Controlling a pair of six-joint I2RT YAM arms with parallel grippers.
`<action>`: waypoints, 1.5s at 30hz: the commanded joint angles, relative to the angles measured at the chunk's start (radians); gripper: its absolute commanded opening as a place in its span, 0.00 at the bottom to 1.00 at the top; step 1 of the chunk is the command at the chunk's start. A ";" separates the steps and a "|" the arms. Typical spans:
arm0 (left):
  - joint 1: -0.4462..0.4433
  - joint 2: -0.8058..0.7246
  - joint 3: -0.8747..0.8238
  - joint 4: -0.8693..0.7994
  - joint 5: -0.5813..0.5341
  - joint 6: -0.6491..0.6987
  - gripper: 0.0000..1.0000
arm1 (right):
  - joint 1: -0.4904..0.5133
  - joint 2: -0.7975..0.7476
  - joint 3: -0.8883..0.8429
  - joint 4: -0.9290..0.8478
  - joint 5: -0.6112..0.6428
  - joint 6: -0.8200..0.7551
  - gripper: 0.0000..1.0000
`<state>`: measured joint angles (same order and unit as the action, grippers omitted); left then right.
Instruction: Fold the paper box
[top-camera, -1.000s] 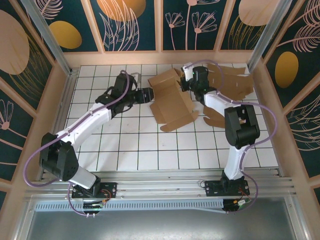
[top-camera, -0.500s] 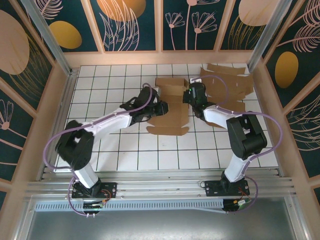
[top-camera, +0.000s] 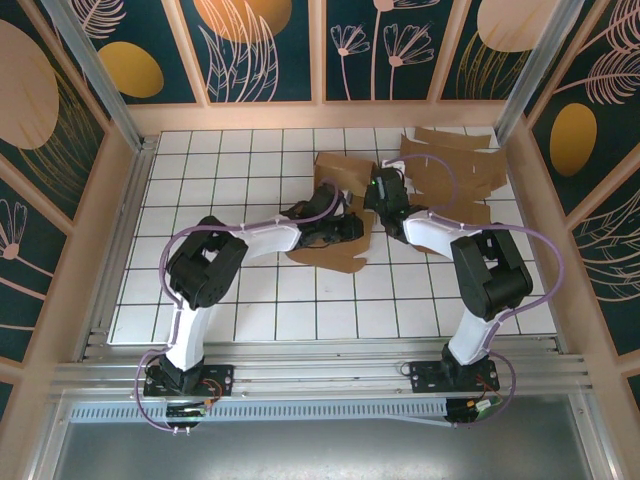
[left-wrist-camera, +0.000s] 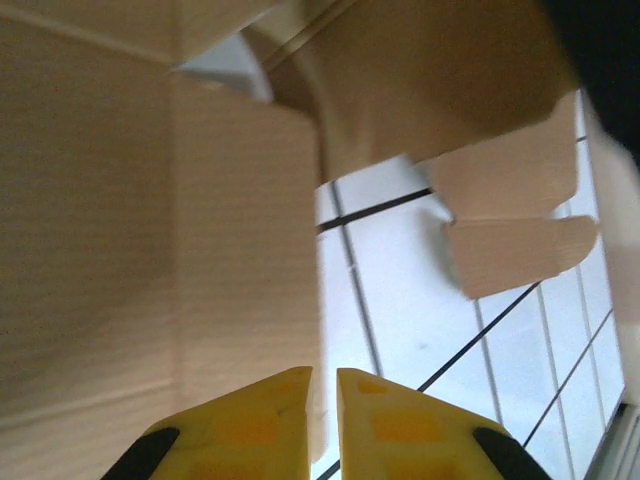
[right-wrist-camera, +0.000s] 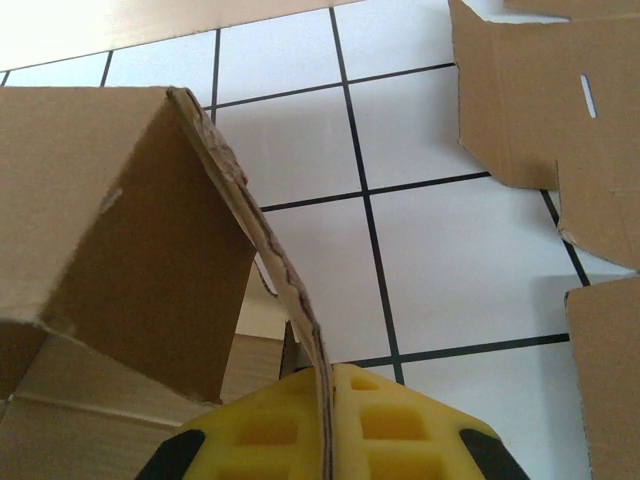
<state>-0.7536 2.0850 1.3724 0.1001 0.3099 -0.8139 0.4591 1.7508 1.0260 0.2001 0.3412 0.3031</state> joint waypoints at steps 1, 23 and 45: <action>0.002 0.055 0.050 0.043 -0.001 -0.040 0.13 | 0.017 -0.037 0.012 -0.013 0.032 0.063 0.00; 0.001 0.182 -0.004 0.049 -0.053 -0.057 0.08 | 0.049 0.050 0.205 -0.330 0.058 0.273 0.00; 0.024 -0.255 -0.207 0.061 -0.270 -0.151 0.38 | 0.113 0.141 0.111 -0.208 0.226 0.294 0.01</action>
<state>-0.7479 1.9293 1.1866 0.2016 0.1265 -0.9302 0.5674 1.8488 1.1702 0.0433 0.5743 0.5686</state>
